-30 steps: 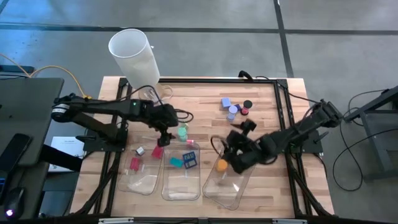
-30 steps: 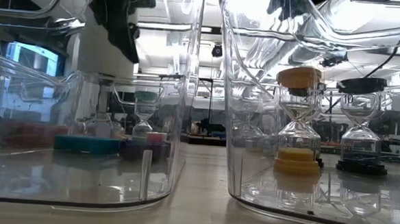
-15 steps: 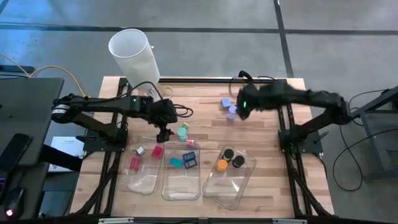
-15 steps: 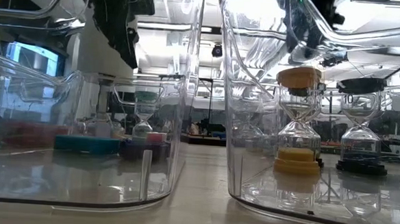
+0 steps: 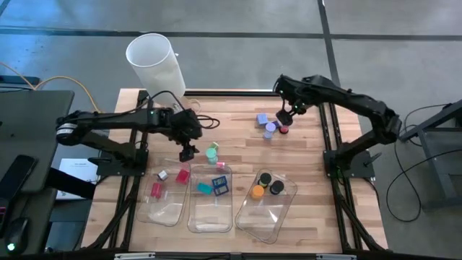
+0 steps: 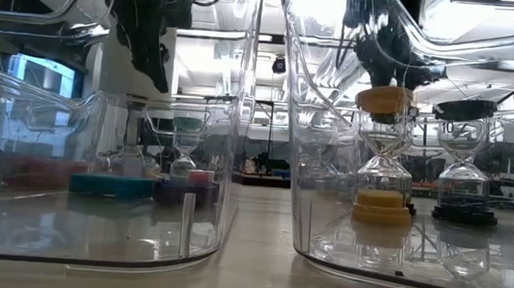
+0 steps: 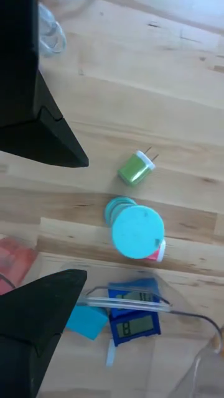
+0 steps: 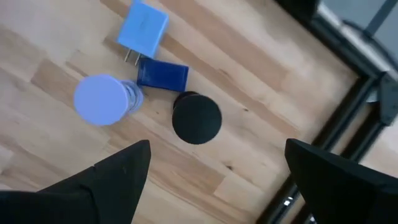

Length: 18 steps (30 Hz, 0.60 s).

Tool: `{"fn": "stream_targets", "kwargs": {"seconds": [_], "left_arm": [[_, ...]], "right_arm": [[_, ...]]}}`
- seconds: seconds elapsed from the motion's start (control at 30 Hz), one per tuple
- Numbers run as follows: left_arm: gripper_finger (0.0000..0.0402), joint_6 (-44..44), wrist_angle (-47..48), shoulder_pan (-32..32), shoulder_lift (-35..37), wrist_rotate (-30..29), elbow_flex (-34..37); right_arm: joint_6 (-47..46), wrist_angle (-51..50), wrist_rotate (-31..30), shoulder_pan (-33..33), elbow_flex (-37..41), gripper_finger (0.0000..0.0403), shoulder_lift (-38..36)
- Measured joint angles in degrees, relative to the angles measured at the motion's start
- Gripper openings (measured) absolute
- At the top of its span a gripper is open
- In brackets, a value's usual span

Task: Pick & Place Office items
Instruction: Put the red hourglass into the right bin

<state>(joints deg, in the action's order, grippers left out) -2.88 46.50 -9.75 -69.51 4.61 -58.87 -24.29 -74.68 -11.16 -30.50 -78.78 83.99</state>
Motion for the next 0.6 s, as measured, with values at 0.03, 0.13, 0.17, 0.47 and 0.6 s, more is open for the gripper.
{"fn": "stream_targets", "kwargs": {"seconds": [0.03,0.13,0.17,0.47,0.6], "left_arm": [[0.0276,-0.24,-0.17,-0.24,0.68,0.01,0.61],[0.0276,-0.44,-2.19,-0.84,2.73,0.06,2.51],[0.0276,-0.45,-2.66,-1.03,3.4,0.08,3.01],[0.0276,-0.18,-9.83,-1.19,7.29,0.1,7.33],[0.0276,-0.32,-11.36,-1.19,7.31,0.1,8.69]], "right_arm": [[0.42,0.89,0.78,-0.59,1.02,0.0362,0.0],[0.58,2.5,1.12,-1.11,4.18,0.0362,0.0],[0.58,3.12,1.12,-1.24,5.33,0.0362,0.0],[1.93,14.51,3.98,-1.37,13.34,0.0362,-0.02],[1.94,17.98,3.81,-1.4,15.6,0.0362,-0.04]]}}
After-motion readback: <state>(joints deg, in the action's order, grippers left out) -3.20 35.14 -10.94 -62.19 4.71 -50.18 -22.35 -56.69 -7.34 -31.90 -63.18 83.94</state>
